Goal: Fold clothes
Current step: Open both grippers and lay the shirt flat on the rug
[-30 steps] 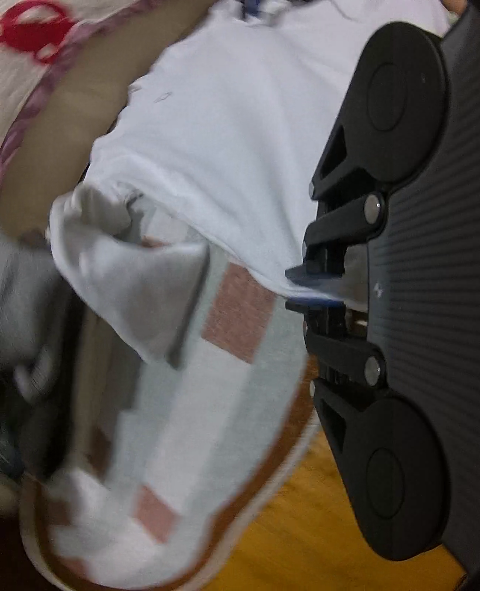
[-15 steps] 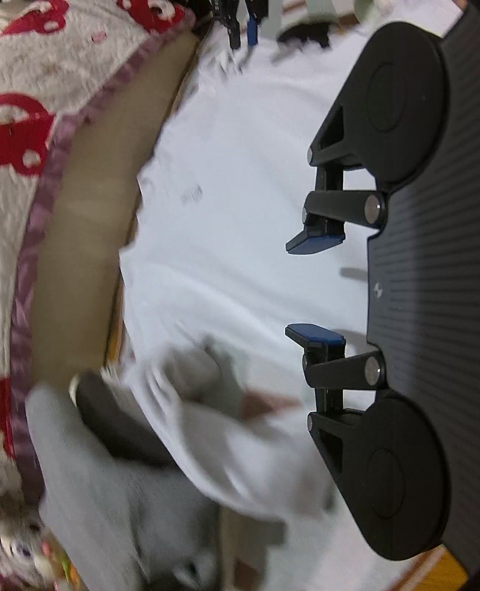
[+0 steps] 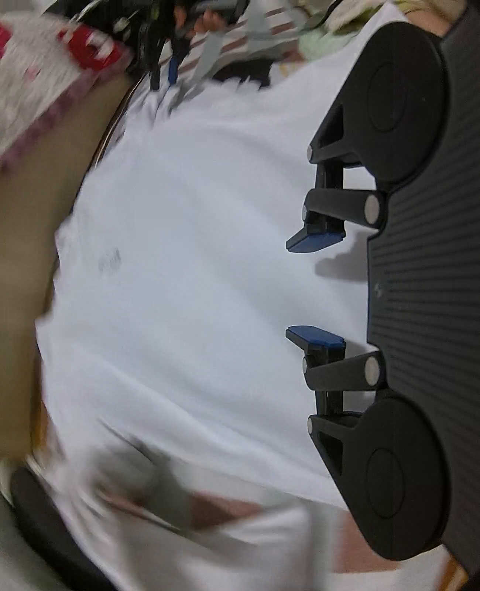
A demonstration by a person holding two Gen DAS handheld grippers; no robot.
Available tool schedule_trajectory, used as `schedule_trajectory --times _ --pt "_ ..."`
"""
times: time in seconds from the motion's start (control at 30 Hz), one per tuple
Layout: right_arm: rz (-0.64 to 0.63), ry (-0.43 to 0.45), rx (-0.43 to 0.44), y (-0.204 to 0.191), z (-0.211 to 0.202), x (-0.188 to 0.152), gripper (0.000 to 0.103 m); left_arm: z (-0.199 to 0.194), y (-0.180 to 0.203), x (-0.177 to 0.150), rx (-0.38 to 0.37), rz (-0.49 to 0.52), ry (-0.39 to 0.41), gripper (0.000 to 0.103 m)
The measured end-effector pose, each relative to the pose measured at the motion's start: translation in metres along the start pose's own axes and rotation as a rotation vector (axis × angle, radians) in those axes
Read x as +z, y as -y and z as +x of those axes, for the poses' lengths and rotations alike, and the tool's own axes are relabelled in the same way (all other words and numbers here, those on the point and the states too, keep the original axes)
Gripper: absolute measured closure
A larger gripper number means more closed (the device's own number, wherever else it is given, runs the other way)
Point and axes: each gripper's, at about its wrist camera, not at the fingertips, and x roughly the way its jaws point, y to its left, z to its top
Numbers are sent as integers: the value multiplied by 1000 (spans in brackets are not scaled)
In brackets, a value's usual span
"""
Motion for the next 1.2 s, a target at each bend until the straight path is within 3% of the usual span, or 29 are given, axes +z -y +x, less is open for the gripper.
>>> schedule_trajectory --times 0.17,0.33,0.4,0.43,0.5,0.63,0.7,0.8,0.87,0.93,0.97,1.0,1.03,1.07,1.13,1.2 --pt "-47 -22 -15 30 10 14 53 -9 44 79 1 302 -40 60" --pt "-100 -46 -61 28 3 16 53 8 105 137 8 536 -112 54" --pt "-110 -44 -74 27 -6 18 53 28 127 145 48 554 -134 53" --pt "-114 -44 -80 28 -11 19 52 47 136 145 105 518 -184 53" --pt "-135 -56 -98 31 -16 19 49 91 153 138 210 407 -338 64" --pt "-28 -172 -55 59 1 17 49 137 200 121 105 392 -235 66" --pt "43 -204 -5 69 5 15 49 158 221 127 55 321 -192 66" --pt "29 -190 -36 66 8 14 49 170 244 137 -19 242 -43 66" --pt "46 -189 -32 64 12 13 49 173 262 136 -12 260 69 60" --pt "12 -188 -10 59 16 9 50 184 274 132 -17 256 81 57" --pt "-45 -194 -3 53 17 5 74 195 276 130 -47 229 22 49" --pt "-102 -200 3 47 19 2 89 206 277 127 -81 198 -40 48" --pt "-159 -206 10 40 20 -2 89 216 276 123 -112 166 -89 48" --pt "-195 -203 16 37 19 -3 96 219 277 119 -89 176 -69 48" --pt "-194 -165 24 41 4 3 100 219 285 113 -5 256 -20 54" --pt "-197 -117 28 45 -13 11 102 213 292 111 93 343 33 79"
